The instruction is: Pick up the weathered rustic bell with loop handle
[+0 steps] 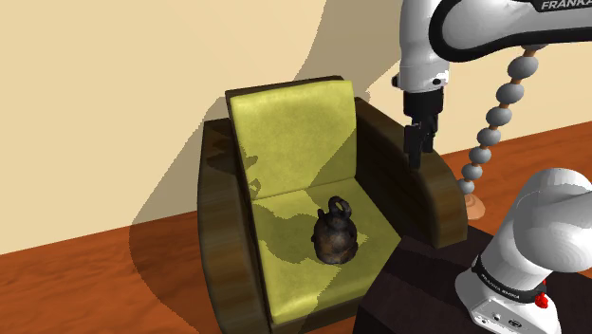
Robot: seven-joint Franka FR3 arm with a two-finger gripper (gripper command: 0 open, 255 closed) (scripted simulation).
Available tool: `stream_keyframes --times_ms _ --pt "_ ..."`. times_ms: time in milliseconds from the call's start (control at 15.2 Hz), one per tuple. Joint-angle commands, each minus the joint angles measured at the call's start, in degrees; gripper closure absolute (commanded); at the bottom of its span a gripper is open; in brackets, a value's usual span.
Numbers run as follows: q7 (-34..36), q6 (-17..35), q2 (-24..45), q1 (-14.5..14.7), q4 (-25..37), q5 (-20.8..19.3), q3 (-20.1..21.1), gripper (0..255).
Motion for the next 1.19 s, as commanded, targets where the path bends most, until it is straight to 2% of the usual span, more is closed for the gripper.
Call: stream_keyframes --times_ms 0,594,1122 --pt "0.00 0.00 0.00 0.00 0.00 0.00 0.00 0" --pt "1.92 20.26 13.80 -0.15 -3.45 2.05 2.59 0" --pt "3.75 36.47 30.21 -0.40 -0.55 2.62 4.41 0"
